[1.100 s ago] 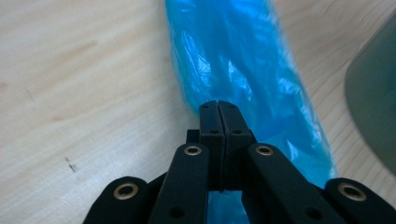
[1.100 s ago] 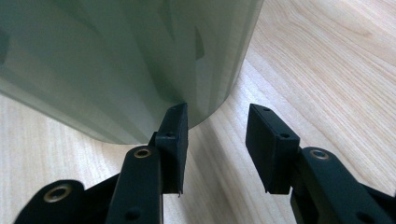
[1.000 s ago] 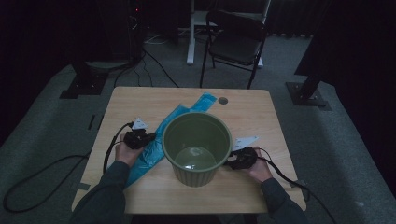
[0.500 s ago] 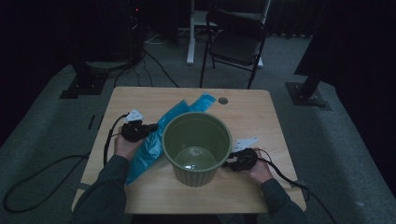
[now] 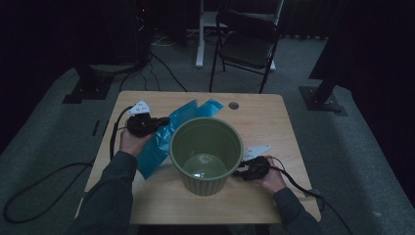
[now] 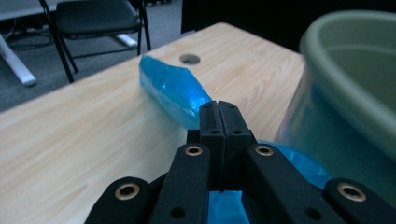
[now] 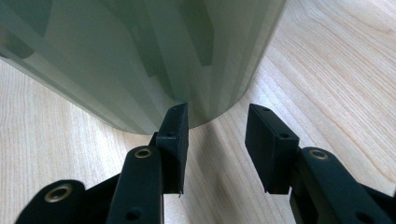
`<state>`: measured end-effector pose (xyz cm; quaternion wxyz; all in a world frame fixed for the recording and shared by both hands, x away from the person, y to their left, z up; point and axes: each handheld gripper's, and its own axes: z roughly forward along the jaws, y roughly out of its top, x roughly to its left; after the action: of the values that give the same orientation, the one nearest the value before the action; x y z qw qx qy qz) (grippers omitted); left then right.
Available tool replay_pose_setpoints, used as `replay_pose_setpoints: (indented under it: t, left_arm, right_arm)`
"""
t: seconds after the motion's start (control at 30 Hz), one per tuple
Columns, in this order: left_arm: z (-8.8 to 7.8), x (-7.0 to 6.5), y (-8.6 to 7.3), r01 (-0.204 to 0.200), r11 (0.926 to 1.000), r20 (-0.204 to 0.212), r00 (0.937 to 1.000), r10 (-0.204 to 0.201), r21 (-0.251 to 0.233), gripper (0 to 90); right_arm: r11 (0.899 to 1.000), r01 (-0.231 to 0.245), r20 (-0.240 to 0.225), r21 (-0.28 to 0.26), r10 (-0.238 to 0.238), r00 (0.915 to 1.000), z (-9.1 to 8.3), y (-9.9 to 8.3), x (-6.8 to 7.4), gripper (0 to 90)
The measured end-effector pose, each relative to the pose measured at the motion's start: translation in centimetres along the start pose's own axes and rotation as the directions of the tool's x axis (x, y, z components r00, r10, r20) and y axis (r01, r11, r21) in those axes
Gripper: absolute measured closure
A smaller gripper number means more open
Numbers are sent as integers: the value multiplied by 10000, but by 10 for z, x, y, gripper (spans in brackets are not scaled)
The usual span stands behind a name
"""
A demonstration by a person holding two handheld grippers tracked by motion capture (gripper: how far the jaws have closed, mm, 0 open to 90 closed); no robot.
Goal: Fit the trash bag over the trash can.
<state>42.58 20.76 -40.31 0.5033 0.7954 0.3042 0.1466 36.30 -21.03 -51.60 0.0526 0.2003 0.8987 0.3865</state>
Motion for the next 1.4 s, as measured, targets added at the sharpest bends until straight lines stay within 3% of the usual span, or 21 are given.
replay_pose_setpoints:
  t: [0.5, 0.8, 1.2, 1.4]
  left_arm:
    - [-9, -7, 36, -211, 9974, 602, 9979, 252, -682, 900]
    - [-8, -18, 58, -445, 9955, 803, 9955, 512, -832, 900]
    - [-7, -37, 85, -731, 9909, 1381, 9865, 884, -1127, 900]
    - [-1, -49, 96, -755, 9897, 1834, 9782, 971, -1217, 900]
  right_arm:
    - [9997, 179, -328, 135, -175, 9993, 3, 3, 7, 609]
    - [9993, 273, -511, 258, -260, 9984, 6, 5, 11, 610]
    - [9992, 292, -572, 270, -277, 9980, 7, 6, 12, 614]
    - [9990, 344, -637, 268, -326, 9974, 9, 7, 13, 614]
